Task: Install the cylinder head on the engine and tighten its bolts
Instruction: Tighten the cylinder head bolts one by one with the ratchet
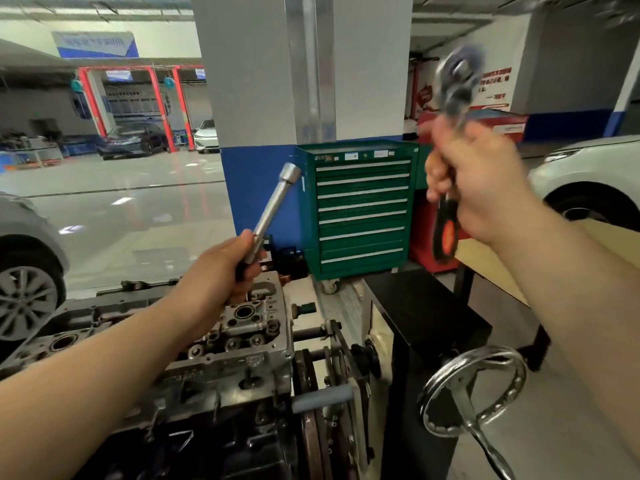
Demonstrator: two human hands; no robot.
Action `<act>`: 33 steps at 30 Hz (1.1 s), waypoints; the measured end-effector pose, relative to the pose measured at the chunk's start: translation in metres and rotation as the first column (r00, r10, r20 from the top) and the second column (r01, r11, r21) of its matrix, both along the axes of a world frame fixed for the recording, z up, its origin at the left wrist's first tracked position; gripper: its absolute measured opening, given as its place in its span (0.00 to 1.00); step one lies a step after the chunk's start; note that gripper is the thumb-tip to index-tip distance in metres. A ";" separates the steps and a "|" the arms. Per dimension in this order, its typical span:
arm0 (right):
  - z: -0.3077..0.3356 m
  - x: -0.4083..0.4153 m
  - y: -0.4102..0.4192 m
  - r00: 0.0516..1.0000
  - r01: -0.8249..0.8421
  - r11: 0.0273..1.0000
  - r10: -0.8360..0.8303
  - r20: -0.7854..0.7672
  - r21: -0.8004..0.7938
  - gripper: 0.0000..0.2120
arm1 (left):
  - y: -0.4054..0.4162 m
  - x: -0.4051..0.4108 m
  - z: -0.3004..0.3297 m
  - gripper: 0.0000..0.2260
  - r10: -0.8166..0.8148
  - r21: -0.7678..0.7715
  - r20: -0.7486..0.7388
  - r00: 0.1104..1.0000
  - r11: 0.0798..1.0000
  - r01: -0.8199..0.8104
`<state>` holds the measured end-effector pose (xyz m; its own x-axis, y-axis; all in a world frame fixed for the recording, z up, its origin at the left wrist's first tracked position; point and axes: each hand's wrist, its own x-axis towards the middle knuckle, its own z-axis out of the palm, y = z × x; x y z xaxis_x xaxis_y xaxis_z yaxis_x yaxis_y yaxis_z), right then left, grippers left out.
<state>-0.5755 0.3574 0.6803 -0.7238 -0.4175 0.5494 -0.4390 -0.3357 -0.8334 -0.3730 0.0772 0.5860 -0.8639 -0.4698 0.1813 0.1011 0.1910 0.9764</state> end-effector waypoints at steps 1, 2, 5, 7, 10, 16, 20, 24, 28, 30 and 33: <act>-0.017 -0.008 -0.006 0.994 0.105 0.984 -0.101 -0.035 0.145 0.11 | -0.006 0.003 -0.004 0.19 0.013 0.033 -0.026 1.000 0.999 -0.012; -0.035 -0.015 -0.013 0.984 0.177 0.946 -0.163 -0.073 0.271 0.10 | -0.010 0.005 -0.008 0.18 0.022 0.052 -0.054 0.998 0.998 -0.019; -0.082 -0.031 -0.035 0.969 0.244 0.786 -0.173 -0.176 0.569 0.11 | -0.017 0.009 -0.018 0.15 0.031 0.051 -0.127 0.991 0.998 -0.025; -0.105 -0.040 -0.046 0.943 0.327 0.612 -0.154 -0.296 0.721 0.07 | -0.018 0.009 -0.023 0.13 0.043 0.028 -0.148 0.988 0.999 -0.040; -0.128 -0.046 -0.057 0.857 0.511 0.315 -0.121 -0.500 0.800 0.07 | -0.017 0.009 -0.032 0.15 0.050 0.021 -0.162 0.986 0.999 -0.047; -0.159 -0.055 -0.067 0.760 0.645 -0.004 -0.102 -0.642 0.764 0.09 | -0.019 0.008 -0.043 0.11 0.033 0.072 -0.183 0.983 0.997 -0.020; -0.163 -0.062 -0.062 0.789 0.588 -0.040 -0.191 -0.584 0.808 0.07 | -0.019 0.009 -0.043 0.11 0.018 0.080 -0.180 0.983 0.997 -0.003; -0.166 -0.067 -0.055 0.868 0.448 0.091 -0.280 -0.409 0.889 0.13 | -0.017 0.010 -0.043 0.11 0.038 0.085 -0.178 0.983 0.996 -0.023; -0.157 -0.059 -0.052 0.887 0.399 0.077 -0.286 -0.363 0.914 0.20 | -0.015 0.011 -0.042 0.10 0.053 0.093 -0.171 0.984 0.995 -0.038; -0.145 -0.044 -0.059 0.845 0.504 0.025 -0.222 -0.487 0.863 0.25 | -0.016 0.011 -0.043 0.11 0.063 0.095 -0.178 0.982 0.994 -0.047; -0.113 -0.002 -0.087 0.863 0.492 0.458 -0.150 -0.481 0.740 0.26 | -0.015 0.012 -0.042 0.11 0.044 0.073 -0.201 0.979 0.997 -0.030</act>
<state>-0.5773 0.2703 0.5677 -0.7705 -0.5638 0.2974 -0.6355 0.6424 -0.4285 -0.3607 0.0625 0.5438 -0.7944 -0.5186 0.3162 0.2918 0.1308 0.9475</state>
